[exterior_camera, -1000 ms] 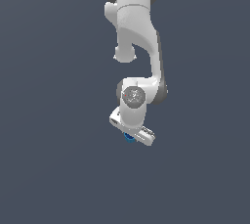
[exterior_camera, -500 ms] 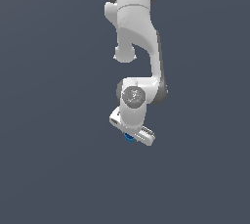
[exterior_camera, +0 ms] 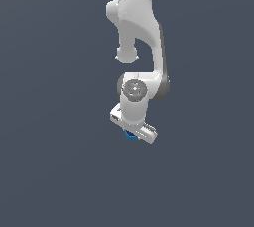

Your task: Pick up the object and move it to a goal position.

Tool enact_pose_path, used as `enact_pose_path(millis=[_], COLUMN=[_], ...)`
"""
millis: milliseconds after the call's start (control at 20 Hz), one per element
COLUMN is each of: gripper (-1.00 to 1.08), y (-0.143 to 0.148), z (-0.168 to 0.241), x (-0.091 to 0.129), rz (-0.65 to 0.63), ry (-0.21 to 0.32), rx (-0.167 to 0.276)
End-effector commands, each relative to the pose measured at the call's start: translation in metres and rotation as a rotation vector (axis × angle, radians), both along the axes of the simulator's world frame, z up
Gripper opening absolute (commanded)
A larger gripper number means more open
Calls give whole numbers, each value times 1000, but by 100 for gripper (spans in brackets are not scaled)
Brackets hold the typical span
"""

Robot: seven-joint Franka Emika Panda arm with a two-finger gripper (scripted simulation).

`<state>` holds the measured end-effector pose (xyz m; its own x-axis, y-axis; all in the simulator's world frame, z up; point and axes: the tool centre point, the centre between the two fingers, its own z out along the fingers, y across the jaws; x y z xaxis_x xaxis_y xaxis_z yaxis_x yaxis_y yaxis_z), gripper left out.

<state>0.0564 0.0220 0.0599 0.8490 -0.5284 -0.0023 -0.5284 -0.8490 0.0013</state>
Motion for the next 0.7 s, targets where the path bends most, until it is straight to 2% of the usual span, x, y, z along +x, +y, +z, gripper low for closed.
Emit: enact_pose_path(millis=[0, 650], gripper=[-100, -100], y=[-2, -21], z=[12, 105], x=[-5, -57], rz=[0, 0], ry=[-2, -2], rx=[0, 1])
